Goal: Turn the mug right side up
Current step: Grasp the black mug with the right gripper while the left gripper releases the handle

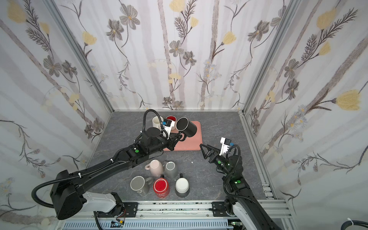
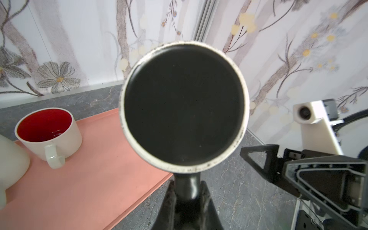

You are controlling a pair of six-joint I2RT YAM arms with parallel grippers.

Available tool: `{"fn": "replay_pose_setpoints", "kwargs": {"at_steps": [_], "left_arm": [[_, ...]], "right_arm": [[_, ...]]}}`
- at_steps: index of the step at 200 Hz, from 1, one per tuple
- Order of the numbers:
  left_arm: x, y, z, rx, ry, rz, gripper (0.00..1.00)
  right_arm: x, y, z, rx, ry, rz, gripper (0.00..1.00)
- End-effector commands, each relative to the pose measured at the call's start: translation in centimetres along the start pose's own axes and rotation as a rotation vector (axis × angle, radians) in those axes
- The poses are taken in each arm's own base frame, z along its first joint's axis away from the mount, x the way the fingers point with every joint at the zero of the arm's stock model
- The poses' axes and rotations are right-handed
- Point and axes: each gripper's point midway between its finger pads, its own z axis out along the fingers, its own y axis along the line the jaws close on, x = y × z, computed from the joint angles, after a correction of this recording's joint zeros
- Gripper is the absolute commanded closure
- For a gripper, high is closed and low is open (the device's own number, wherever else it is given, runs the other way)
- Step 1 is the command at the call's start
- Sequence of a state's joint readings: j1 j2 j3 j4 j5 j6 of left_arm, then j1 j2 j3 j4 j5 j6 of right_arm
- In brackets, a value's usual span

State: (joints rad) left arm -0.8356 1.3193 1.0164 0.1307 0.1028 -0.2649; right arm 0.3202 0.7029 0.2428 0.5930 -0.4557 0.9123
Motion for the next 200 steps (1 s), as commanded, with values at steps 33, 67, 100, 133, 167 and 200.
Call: {"fn": "replay_pose_setpoints", "kwargs": {"at_steps": [33,67,100,133,167,200], "left_arm": [[-8.4,-3.4,-5.7,0.178,-0.356,-0.004,1.00],[-9.9,-4.6,-7.3,0.244,-0.431,-0.002,1.00],[-10.4,-5.4,-8.4,0.301,-0.474,-0.017,1.00],[-10.0,-5.6,-8.2,0.319,-0.462,-0.026,1.00],[-9.9,-5.8,-8.4,0.341,-0.467,-0.026,1.00],[-9.7,-5.7,-8.2,0.339,-0.463,-0.029,1.00]], "right_arm": [[-0.5,9.7,1.7,-0.418,-0.037,-0.065,0.12],[-1.1,13.0,2.5,-0.589,-0.058,-0.028,0.13],[-2.2,15.1,2.9,-0.725,-0.090,0.018,0.19],[-1.8,15.9,4.3,-0.766,-0.064,0.026,0.26],[-2.0,16.8,4.8,-0.815,-0.073,0.022,0.29],[-2.3,17.3,5.3,-0.839,-0.081,0.027,0.35]]}}
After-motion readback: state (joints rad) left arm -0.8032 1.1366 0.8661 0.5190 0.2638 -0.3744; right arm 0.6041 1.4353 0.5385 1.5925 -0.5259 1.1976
